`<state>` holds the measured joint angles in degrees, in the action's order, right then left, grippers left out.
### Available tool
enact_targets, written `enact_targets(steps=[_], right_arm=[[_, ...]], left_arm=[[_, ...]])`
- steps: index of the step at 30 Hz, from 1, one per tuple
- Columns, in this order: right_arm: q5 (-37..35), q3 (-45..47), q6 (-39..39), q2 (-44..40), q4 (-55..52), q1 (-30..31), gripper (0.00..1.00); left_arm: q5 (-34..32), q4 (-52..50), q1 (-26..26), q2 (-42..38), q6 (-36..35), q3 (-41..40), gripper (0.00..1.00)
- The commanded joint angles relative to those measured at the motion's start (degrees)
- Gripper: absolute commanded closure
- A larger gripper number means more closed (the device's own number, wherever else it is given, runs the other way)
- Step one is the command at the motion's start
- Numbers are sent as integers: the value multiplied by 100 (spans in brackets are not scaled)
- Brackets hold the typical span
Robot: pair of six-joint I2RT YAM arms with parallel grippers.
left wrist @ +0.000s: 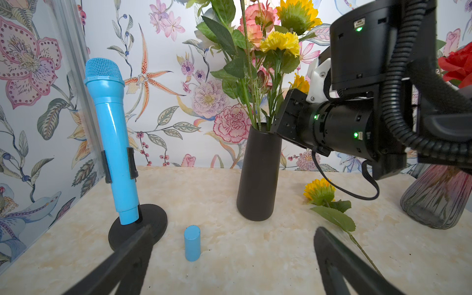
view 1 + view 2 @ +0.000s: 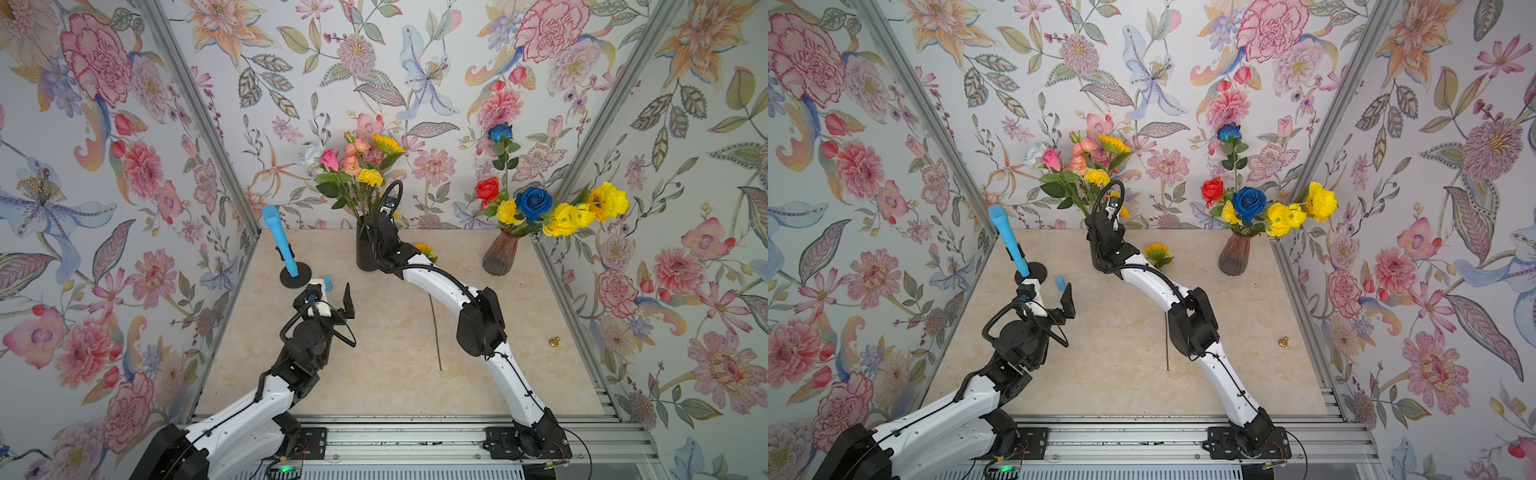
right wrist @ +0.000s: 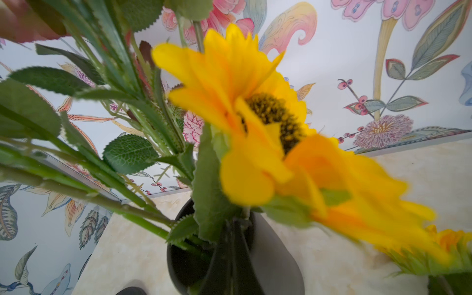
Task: Pick out yellow flowers from the vase
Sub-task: Pick up the flower from the vase.
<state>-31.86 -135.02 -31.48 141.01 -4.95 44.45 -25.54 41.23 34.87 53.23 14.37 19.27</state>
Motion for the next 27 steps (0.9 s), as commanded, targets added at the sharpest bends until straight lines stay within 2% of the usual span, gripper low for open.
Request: enact_targets(steps=[1, 17, 27], right_arm=[[-129, -110, 235, -378, -32, 49, 97], [-121, -69, 699, -734, -30, 89, 100], [36, 325, 1006, -1267, -31, 68, 100]], left_arm=[[67, 48, -66, -100, 40, -81, 0], [29, 123, -65, -78, -48, -105, 0], [77, 368, -65, -81, -193, -204, 0]])
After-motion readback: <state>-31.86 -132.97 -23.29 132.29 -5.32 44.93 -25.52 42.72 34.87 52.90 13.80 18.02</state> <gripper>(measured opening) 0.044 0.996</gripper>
